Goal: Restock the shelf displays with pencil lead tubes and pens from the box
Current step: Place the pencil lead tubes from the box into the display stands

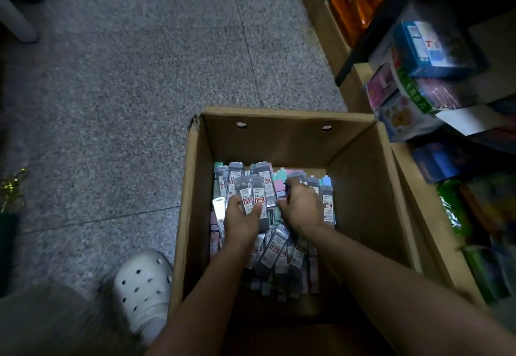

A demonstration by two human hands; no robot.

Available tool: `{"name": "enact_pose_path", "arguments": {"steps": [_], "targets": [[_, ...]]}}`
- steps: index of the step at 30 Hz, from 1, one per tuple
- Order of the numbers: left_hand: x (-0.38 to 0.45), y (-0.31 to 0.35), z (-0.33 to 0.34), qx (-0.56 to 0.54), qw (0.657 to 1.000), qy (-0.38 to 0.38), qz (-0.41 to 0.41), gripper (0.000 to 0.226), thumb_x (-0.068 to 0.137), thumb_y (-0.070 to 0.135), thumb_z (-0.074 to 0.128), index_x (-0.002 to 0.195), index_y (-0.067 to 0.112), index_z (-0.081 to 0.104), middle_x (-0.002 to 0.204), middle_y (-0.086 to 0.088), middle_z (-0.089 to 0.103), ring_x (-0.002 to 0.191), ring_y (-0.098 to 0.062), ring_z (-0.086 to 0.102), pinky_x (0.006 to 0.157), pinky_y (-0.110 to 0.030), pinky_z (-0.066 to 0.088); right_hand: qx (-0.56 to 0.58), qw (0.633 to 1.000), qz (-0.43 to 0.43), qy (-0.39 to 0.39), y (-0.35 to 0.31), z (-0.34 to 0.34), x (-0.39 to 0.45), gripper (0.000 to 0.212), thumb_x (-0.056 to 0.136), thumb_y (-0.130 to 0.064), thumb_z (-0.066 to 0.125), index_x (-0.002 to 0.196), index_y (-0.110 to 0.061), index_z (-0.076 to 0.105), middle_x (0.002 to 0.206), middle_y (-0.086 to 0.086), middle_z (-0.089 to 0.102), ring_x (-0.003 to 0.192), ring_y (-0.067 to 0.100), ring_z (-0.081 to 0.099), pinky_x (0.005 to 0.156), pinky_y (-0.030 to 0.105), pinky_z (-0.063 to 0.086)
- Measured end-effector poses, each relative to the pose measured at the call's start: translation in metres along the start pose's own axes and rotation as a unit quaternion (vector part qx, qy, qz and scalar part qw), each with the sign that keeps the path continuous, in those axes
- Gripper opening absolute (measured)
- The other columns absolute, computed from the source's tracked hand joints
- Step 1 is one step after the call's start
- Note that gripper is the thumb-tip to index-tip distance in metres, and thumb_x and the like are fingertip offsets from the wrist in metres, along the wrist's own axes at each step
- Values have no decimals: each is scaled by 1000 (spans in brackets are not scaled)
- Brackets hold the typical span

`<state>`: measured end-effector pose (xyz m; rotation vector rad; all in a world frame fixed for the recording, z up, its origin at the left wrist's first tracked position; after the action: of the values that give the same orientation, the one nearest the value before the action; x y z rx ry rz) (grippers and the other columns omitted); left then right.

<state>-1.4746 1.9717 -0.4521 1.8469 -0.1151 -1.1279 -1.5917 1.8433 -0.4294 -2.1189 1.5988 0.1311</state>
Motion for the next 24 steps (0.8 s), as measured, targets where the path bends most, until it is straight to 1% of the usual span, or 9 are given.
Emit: {"name": "enact_pose_path", "arguments": {"steps": [2, 5, 8, 10, 12, 15, 18, 21, 24], "targets": [[-1, 2, 1, 10, 1000, -1, 11, 14, 92, 9, 62, 100, 7, 50, 106, -25, 61, 79, -18, 58, 63, -25, 44, -10, 1000, 18, 0, 0, 2, 3, 33, 88, -27, 68, 118, -16, 59, 109, 6, 69, 99, 26, 65, 83, 35, 54], [-3, -1, 2, 14, 1000, -3, 6, 14, 92, 9, 62, 102, 8, 52, 109, -23, 63, 94, -28, 62, 61, -24, 42, -9, 999, 33, -11, 5, 6, 4, 23, 90, -17, 63, 112, -12, 65, 105, 8, 68, 92, 24, 65, 81, 37, 56], [-5, -1, 3, 14, 1000, -18, -1, 19, 93, 8, 61, 110, 6, 53, 121, -17, 63, 116, -33, 58, 82, -33, 52, 75, 996, 44, -7, 15, 2, 1, 16, 90, -11, 62, 104, -9, 69, 100, 8, 69, 90, 24, 65, 80, 32, 54], [-10, 5, 6, 33, 999, -35, 4, 34, 93, 11, 61, 124, 3, 49, 134, -19, 55, 127, -34, 50, 102, -46, 46, 200, 977, 72, -1, 23, -8, -5, 12, 88, -8, 66, 100, -10, 67, 84, 2, 67, 82, 19, 64, 73, 23, 49], [-18, 18, 12, 51, 997, -53, 25, 38, 94, 14, 60, 128, 3, 47, 137, -18, 53, 129, -33, 49, 105, -46, 43, 306, 950, 65, 5, 22, -28, -14, 29, 84, 0, 69, 110, -12, 62, 72, -5, 58, 65, 8, 57, 64, 12, 44], [-40, 60, 28, 65, 989, -91, 94, 20, 96, 15, 57, 115, 14, 52, 119, -8, 62, 113, -24, 59, 88, -27, 48, 335, 941, -22, 48, 9, -97, -36, 62, 80, 7, 69, 128, -29, 53, 70, -7, 52, 53, 0, 48, 60, 11, 44], [-75, 119, 58, 91, 968, -158, 176, 16, 97, 12, 55, 110, 18, 50, 107, -4, 64, 85, -6, 59, 67, -10, 46, 285, 946, -115, 105, -10, -187, -69, 56, 79, 6, 71, 121, -27, 56, 75, -13, 57, 57, -7, 54, 58, 4, 42], [-120, 177, 88, 110, 939, -237, 224, 25, 98, 10, 52, 123, 10, 50, 98, 2, 63, 82, -5, 60, 64, -13, 49, 247, 945, -142, 162, -14, -267, -103, 49, 77, -1, 76, 117, -22, 57, 85, -6, 65, 67, 0, 62, 63, 13, 50], [-171, 230, 113, 144, 897, -307, 282, 32, 100, 4, 46, 130, -3, 43, 115, -15, 61, 100, -19, 59, 86, -28, 52, 262, 928, -149, 217, -1, -327, -138, 47, 75, -3, 78, 111, -25, 55, 81, -4, 65, 54, -2, 57, 60, 12, 49]]}}
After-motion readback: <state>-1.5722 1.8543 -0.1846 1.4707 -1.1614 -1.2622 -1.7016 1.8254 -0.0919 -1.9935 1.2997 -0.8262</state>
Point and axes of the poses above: each hand's wrist, its own x-axis towards the middle knuckle, its own z-axis out of the palm, y = z × x, the point moved 10 cm from there along x, towards the middle knuckle
